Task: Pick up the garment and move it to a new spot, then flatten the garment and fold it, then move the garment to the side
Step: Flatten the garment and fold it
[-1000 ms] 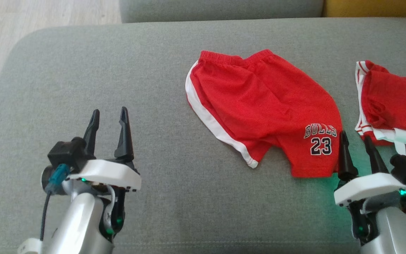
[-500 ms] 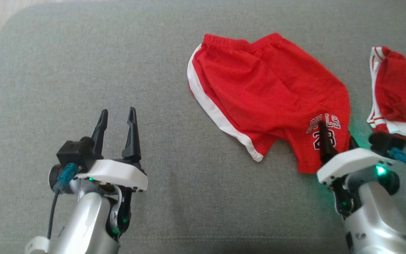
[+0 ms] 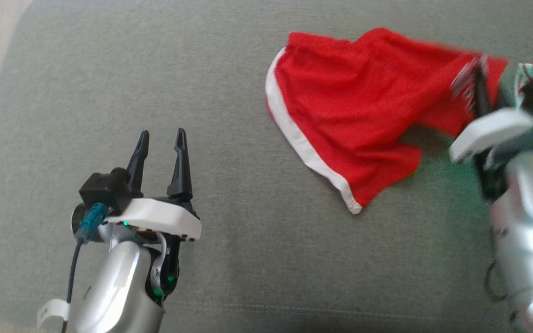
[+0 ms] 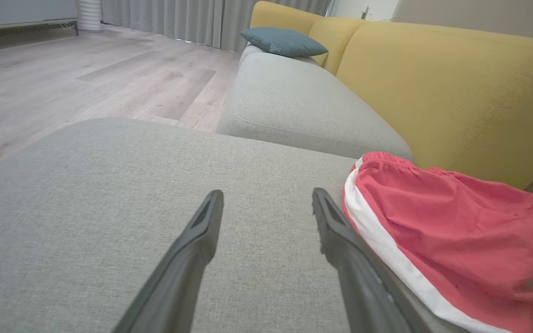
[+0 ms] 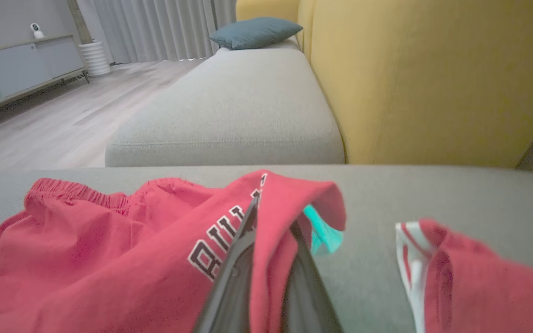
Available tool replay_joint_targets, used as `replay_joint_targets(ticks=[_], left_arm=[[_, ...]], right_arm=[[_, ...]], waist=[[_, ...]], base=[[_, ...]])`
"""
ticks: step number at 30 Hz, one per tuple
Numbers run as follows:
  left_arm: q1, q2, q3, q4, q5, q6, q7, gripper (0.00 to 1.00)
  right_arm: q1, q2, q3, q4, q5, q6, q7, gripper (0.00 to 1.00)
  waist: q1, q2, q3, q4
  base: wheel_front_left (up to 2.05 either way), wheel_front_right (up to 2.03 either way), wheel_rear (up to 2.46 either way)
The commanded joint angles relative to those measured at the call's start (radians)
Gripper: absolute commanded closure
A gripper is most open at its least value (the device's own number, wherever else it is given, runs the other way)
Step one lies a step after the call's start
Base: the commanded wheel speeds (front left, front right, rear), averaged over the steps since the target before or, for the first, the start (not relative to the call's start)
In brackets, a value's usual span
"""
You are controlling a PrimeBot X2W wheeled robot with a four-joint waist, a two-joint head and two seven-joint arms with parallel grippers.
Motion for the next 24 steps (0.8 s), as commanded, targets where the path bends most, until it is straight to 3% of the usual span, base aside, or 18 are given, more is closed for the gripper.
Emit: replay_joint_targets(ticks=[1,14,20,21,24], left_arm=[[-0.038,0.004,0.035,-0.030,0.001,-0.001,-0.005,0.00],[-0.058,-0.005,0.004,-0.041,-0.019,-0.002,-0.005,0.00],[-0.072,-0.005,-0.020,-0.054,-0.040,0.016,-0.005,0.00],[-0.074,-0.005,-0.021,-0.054,-0.041,0.019,-0.005,0.00],[-0.078,-0.005,-0.022,-0.052,-0.042,0.024,-0.005,0.00]], right_arm=[[-0.059,-0.018,0.035,-0.034,-0.028,0.007,0.004,1.00],[-0.353,-0.175,0.164,0.106,-0.144,0.007,-0.009,1.00],[-0.454,-0.192,0.158,0.218,-0.204,0.007,-0.039,1.00],[-0.462,-0.191,0.157,0.236,-0.214,0.007,-0.043,0.00],[-0.470,-0.176,0.155,0.286,-0.225,0.007,-0.057,0.00]], waist=[[0.0000,-0.0001,0.006,0.018],[0.0000,-0.0001,0.067,0.107],[0.0000,-0.0001,0.087,0.117],[0.0000,-0.0001,0.088,0.115],[0.0000,-0.0001,0.085,0.102]], base=[[0.00,0.00,0.00],[0.00,0.00,0.00],[0.00,0.00,0.00],[0.00,0.00,0.00],[0.00,0.00,0.00]])
